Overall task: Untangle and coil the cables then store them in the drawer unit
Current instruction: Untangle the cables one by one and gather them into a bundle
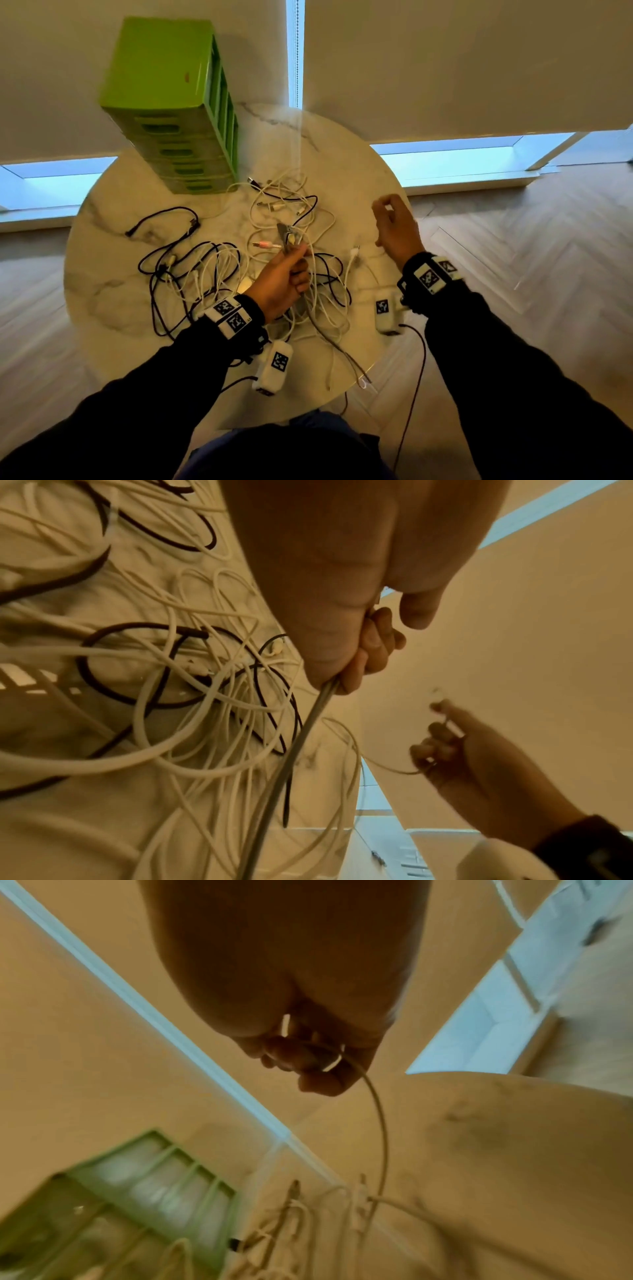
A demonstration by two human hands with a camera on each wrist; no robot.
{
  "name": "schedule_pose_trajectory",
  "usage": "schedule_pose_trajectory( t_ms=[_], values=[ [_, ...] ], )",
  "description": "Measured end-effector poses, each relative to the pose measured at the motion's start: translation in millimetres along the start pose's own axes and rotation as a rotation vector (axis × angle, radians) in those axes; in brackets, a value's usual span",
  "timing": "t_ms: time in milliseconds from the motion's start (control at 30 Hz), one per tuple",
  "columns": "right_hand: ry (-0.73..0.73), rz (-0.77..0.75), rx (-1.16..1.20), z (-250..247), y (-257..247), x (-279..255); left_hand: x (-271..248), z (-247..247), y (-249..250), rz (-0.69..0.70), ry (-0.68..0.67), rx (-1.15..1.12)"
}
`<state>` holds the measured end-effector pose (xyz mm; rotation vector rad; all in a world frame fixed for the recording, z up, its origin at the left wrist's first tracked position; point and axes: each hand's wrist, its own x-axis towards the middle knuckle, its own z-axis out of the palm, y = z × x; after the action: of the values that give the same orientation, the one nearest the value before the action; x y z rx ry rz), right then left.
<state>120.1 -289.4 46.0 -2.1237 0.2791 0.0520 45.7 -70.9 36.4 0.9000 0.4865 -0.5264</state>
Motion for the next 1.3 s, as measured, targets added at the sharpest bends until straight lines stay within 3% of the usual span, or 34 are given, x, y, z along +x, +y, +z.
schedule_pose_trajectory(
  t_ms=[133,300,500,600,800,933,1067,1200,1300],
  values=[
    [-0.179,-0.262,0.039,4.8,-50.5,-19.5,0.6,6.3,5.7,0.064,-0.023,-0.088],
    [-0.391,-0.424,-0.169,32.0,-53.8,-65.5,-2.3,14.7,18.8,0.163,-0.041,-0.032],
    [-0.415,-0.393,-0.2,51.2,-48.8,-84.3,-9.4,7.7,19.0,0.197,-0.029,0.07],
    [-0.427,-0.39,-0.357,54.9,-41.1,-89.1,-14.2,4.5,19.7,0.261,0.021,0.104],
    [-0.593,-0.139,-0.49,59.4,-1.4,-94.9,-31.1,-16.2,61.2,0.363,0.072,-0.05],
    [-0.563,-0.179,-0.637,56.3,16.9,-91.2,-39.4,-36.1,102.8,0.443,0.067,-0.168],
    [-0.49,-0.128,-0.714,52.9,8.6,-75.7,-47.4,-50.4,131.3,0.492,0.064,-0.124],
    [-0.303,-0.231,-0.706,64.8,-41.7,-62.8,-48.7,-45.2,113.6,0.413,0.061,0.162],
    [-0.199,-0.33,-0.504,79.5,-81.7,-68.8,-47.6,-42.1,87.5,0.317,0.076,0.493]
  ],
)
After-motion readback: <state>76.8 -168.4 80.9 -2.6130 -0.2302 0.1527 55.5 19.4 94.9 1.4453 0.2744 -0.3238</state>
